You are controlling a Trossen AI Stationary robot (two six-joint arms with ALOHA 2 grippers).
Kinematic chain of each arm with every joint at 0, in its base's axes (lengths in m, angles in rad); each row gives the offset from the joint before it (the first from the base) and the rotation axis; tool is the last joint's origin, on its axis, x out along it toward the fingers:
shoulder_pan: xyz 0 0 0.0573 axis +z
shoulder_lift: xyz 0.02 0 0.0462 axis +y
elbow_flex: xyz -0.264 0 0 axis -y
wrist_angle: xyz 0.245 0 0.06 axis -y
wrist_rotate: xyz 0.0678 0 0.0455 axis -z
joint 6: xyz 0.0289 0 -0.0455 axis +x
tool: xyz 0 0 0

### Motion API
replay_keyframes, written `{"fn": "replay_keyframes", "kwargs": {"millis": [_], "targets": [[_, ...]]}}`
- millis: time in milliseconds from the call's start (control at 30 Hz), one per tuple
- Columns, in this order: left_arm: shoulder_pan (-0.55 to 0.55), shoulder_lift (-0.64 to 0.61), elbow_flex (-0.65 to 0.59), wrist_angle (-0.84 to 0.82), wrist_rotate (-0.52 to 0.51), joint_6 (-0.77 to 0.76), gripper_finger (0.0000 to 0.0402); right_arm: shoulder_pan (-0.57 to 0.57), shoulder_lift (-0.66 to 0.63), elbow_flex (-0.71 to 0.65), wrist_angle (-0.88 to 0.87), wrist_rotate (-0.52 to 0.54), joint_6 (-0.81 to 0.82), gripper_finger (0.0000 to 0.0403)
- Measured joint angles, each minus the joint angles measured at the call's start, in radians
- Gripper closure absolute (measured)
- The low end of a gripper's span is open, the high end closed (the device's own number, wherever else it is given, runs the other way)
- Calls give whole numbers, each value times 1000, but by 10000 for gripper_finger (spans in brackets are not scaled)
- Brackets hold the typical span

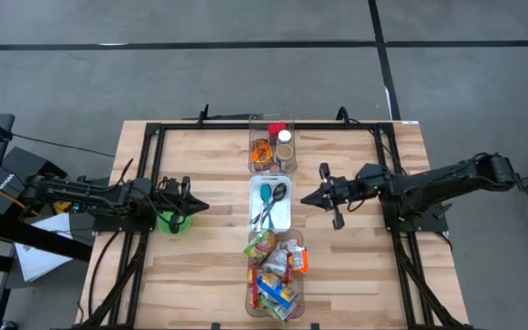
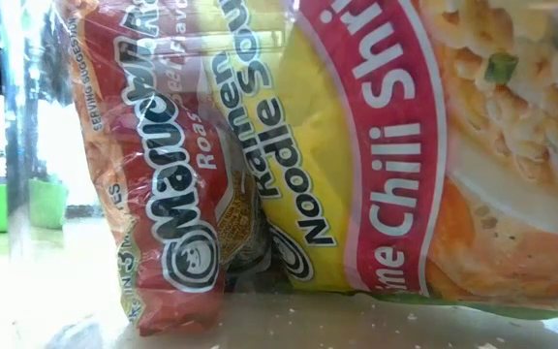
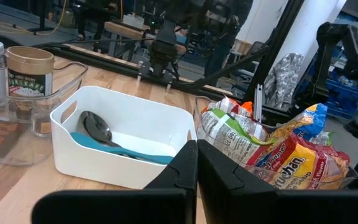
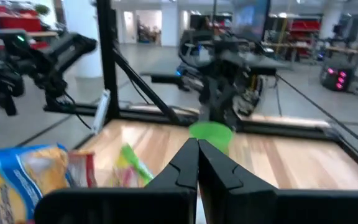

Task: Pick & Place Food Item
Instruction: Return to Home Position

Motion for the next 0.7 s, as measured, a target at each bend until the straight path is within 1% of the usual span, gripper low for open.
{"fn": "replay_keyframes", "kwargs": {"millis": [200,300,433,700], "targets": [[0,0,0,2,0,0,402,-30,-92,-139,33,8,-1,403],[0,0,0,6,0,0,402,-32,-149,-192,29,44,-3,403],[0,0,0,7,0,0,402,-35,-227,-244,34,78,-3,403],[0,0,0,9,0,0,402,-57,-382,-357,28,81,-1,403]]}}
